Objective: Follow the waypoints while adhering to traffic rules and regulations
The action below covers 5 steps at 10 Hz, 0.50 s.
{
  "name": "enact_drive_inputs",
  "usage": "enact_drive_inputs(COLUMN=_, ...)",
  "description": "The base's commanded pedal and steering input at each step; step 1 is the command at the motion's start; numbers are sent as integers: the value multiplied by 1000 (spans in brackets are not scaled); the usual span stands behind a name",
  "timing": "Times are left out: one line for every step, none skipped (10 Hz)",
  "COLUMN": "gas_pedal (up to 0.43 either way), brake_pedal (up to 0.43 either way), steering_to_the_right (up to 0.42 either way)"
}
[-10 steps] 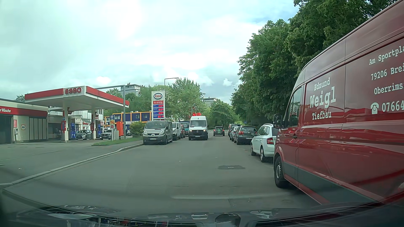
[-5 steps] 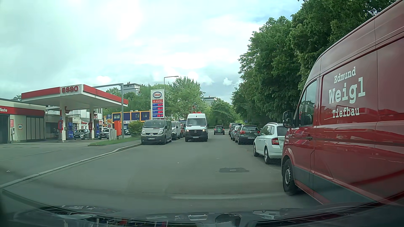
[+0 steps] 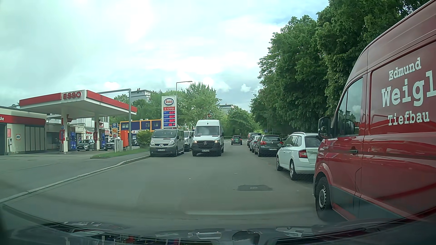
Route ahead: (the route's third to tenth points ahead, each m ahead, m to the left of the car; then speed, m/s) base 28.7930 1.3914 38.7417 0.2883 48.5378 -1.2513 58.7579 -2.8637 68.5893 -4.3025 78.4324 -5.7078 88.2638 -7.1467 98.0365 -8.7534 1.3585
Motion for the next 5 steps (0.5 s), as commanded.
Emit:
enact_drive_inputs(gas_pedal=0, brake_pedal=6, steering_to_the_right=-4)
enact_drive_inputs(gas_pedal=0, brake_pedal=0, steering_to_the_right=-5)
enact_drive_inputs(gas_pedal=0, brake_pedal=0, steering_to_the_right=-4)
enact_drive_inputs(gas_pedal=0, brake_pedal=0, steering_to_the_right=-5)
enact_drive_inputs(gas_pedal=0, brake_pedal=0, steering_to_the_right=-5)
